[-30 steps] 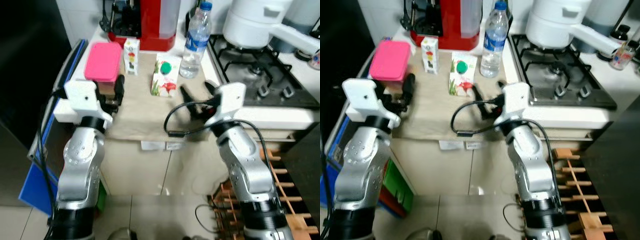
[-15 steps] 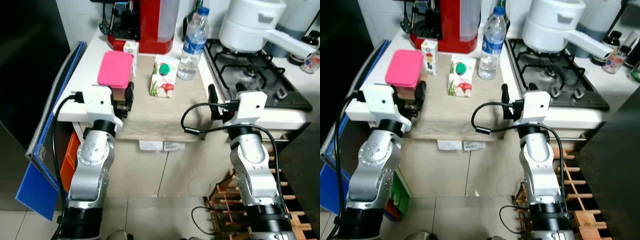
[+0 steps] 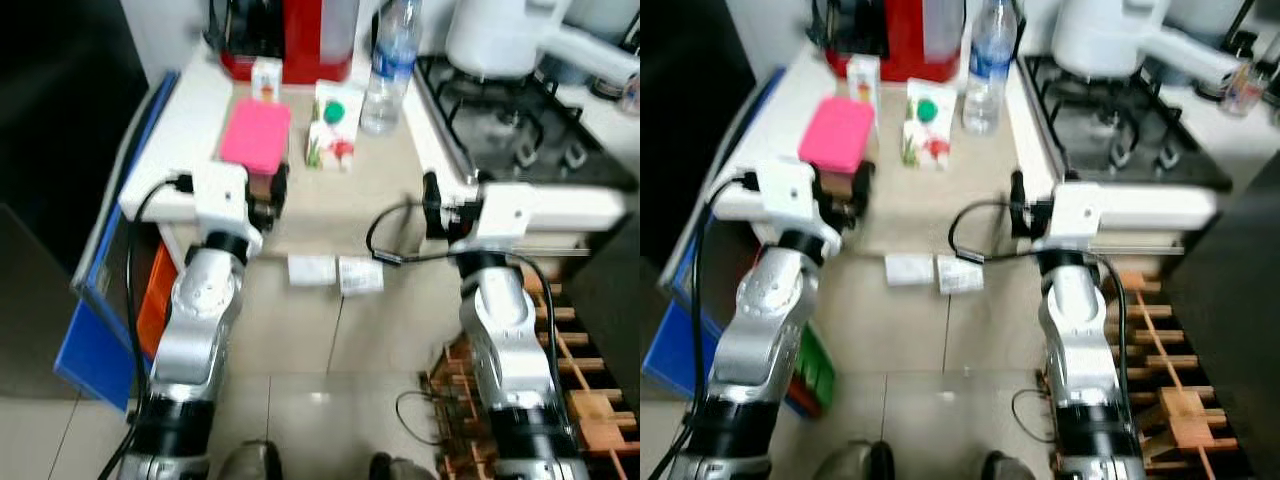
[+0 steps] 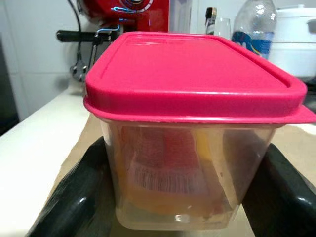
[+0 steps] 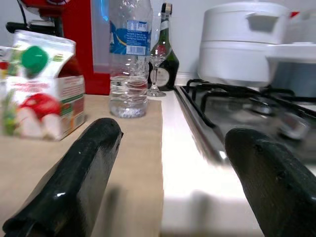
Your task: Restocking fridge
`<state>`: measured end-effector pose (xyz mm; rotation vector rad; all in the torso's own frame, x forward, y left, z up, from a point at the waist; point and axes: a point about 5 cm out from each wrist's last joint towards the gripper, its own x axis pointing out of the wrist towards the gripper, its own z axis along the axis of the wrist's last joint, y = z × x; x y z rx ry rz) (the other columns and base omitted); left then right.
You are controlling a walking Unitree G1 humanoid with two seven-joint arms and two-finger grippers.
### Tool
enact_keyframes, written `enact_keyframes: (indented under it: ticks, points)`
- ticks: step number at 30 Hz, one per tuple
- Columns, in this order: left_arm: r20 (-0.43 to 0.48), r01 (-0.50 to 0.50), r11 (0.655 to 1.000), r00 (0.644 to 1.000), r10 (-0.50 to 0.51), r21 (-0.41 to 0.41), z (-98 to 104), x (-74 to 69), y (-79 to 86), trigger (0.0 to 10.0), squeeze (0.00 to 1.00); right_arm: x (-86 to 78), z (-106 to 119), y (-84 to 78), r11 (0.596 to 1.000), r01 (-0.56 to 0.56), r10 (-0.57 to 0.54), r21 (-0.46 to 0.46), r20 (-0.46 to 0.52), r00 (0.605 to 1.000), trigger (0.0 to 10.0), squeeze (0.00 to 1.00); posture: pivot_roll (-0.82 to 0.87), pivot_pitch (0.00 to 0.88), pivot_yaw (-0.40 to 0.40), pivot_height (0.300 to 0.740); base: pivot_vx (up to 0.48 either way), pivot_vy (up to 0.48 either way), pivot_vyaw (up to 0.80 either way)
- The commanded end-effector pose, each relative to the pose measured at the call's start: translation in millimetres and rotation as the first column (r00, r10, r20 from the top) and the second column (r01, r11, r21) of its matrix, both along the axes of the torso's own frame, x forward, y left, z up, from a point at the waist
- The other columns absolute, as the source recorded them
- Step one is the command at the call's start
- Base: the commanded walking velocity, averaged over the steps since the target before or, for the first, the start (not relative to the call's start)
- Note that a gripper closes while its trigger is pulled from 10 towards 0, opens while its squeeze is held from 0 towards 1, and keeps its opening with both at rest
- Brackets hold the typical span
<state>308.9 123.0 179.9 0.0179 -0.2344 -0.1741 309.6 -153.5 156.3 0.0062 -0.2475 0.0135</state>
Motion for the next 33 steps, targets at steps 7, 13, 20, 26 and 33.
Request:
enact_keyframes:
  ticks: [7, 13, 20, 26, 33]
  points:
    - [0.035, 0.004, 1.0, 0.999, -0.004, -0.006, 7, 5.3, -7.6, 10.0, 0.0, 2.2, 2, -4.5, 1.0, 0.001, -0.001, -0.005, 0.005, 1.0, 10.0, 0.0, -0.06, 0.0, 0.009, 0.74, -0.366, 0.0, 0.0]
    - [0.034, 0.005, 1.0, 0.999, -0.005, -0.013, 6, 5.9, -9.4, 10.0, 0.0, 2.5, 1, -3.9, 1.0, -0.005, 0.005, -0.009, 0.0, 1.0, 10.0, 0.0, -0.06, 0.0, 0.007, 0.74, -0.391, 0.0, 0.0]
    - [0.033, 0.008, 1.0, 0.999, -0.008, -0.016, 5, 5.9, -10.7, 10.0, 0.0, 0.6, -2, -4.4, 1.0, -0.01, 0.01, -0.014, -0.01, 1.0, 10.0, 0.0, -0.07, 0.0, 0.004, 0.74, -0.445, 0.0, 0.0]
    - [0.035, 0.011, 1.0, 0.999, -0.01, -0.026, 3, 5.4, -14.1, 10.0, 0.0, -0.6, -3, -5.5, 1.0, -0.016, 0.015, -0.024, -0.018, 1.0, 10.0, 0.0, -0.08, 0.0, -0.005, 0.74, -0.153, 0.0, 0.0]
    - [0.04, 0.021, 0.999, 0.999, -0.02, -0.042, 3, 4.9, -15.8, 10.0, 0.0, 0.0, -2, -8.9, 0.999, -0.017, 0.016, -0.033, -0.021, 1.0, 10.0, 0.0, -0.09, 0.0, -0.012, 0.74, 0.0, 0.0, 0.0]
